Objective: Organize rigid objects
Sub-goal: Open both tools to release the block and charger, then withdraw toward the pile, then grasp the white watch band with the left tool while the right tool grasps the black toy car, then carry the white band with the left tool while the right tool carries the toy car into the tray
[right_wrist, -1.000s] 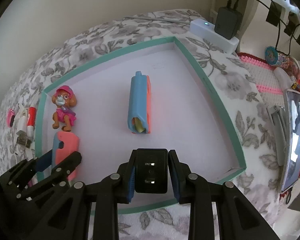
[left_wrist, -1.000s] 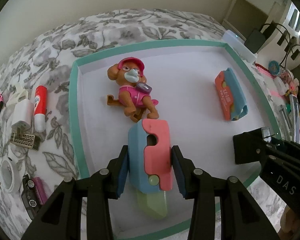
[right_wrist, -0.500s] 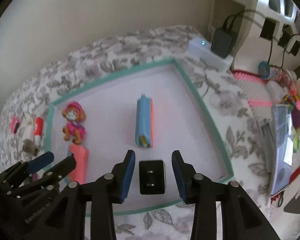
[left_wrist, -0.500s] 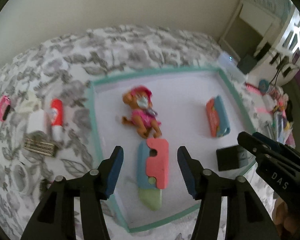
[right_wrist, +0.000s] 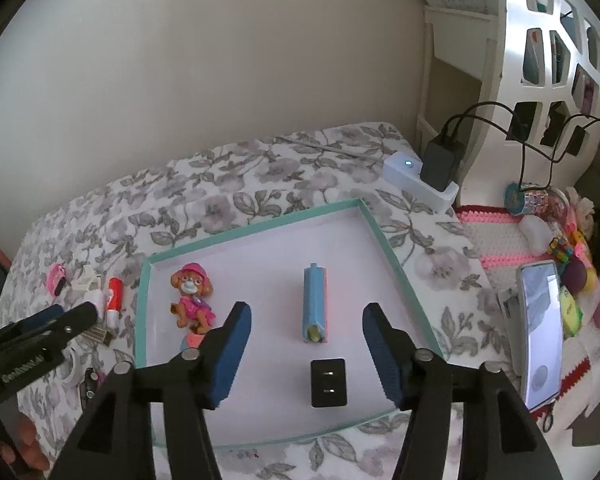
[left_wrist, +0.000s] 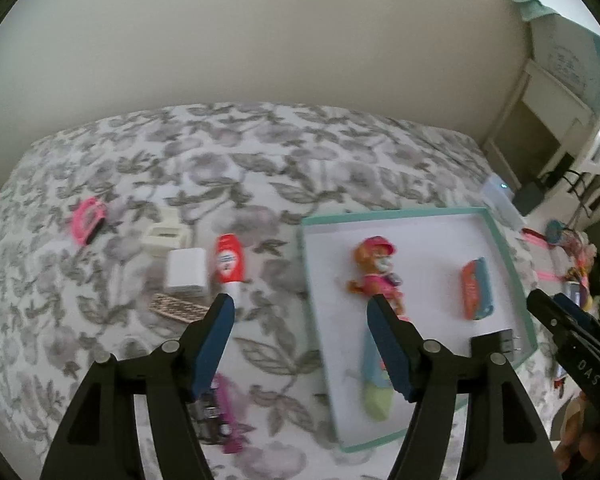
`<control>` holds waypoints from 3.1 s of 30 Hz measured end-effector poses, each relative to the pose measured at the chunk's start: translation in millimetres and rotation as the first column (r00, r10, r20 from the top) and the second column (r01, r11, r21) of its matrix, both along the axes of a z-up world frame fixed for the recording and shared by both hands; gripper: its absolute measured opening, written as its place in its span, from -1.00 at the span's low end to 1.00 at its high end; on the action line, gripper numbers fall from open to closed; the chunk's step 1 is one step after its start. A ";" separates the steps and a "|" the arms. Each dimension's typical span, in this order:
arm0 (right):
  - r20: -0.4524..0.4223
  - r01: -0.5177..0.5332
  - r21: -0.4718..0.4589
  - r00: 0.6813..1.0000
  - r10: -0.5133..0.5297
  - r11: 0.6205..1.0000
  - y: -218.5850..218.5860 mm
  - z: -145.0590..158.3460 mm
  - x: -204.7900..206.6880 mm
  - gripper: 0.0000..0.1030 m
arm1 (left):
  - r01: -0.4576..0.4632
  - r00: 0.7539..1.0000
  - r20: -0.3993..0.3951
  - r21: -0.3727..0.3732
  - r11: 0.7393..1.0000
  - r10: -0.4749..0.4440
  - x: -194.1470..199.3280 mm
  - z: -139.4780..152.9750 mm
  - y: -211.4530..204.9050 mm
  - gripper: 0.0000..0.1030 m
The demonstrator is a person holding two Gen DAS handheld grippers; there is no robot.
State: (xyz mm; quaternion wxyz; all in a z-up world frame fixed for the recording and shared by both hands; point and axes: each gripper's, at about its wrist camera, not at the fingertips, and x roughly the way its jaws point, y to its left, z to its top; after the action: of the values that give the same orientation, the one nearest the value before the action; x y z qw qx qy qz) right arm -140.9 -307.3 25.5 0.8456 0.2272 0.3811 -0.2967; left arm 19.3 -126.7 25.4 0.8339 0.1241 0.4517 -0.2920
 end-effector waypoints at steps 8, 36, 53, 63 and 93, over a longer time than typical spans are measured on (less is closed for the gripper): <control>-0.004 -0.018 0.015 1.000 0.018 1.000 9.7 -8.9 11.3 0.67 | -0.098 0.995 -0.022 0.056 0.994 0.100 23.9 -13.8 32.6 0.77; -0.013 -0.401 -0.023 0.916 0.401 0.916 168.5 -14.1 122.7 1.00 | -0.523 0.852 0.010 0.063 0.850 0.523 105.8 -10.2 221.7 0.96; -0.244 -0.571 0.000 0.796 0.554 0.821 249.7 -88.4 165.2 0.83 | -0.381 0.884 -0.235 0.141 0.914 0.405 115.9 -80.0 183.1 0.94; -0.289 -0.587 0.011 0.773 0.565 0.810 259.3 -99.4 168.7 -0.02 | -0.291 0.905 -0.270 0.171 0.941 0.329 112.8 -98.9 155.9 0.36; -0.101 -0.518 0.148 0.840 0.534 0.843 204.7 -57.1 134.7 -0.32 | -0.217 0.959 -0.161 0.121 0.969 0.235 77.4 -52.8 113.2 -0.74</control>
State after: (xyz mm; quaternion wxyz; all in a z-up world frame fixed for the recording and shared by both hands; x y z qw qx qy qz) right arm -6.3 -102.6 -31.6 0.8516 0.1411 0.5027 -0.0455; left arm 96.8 -13.4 -27.4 0.8118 0.0882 0.5481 -0.1812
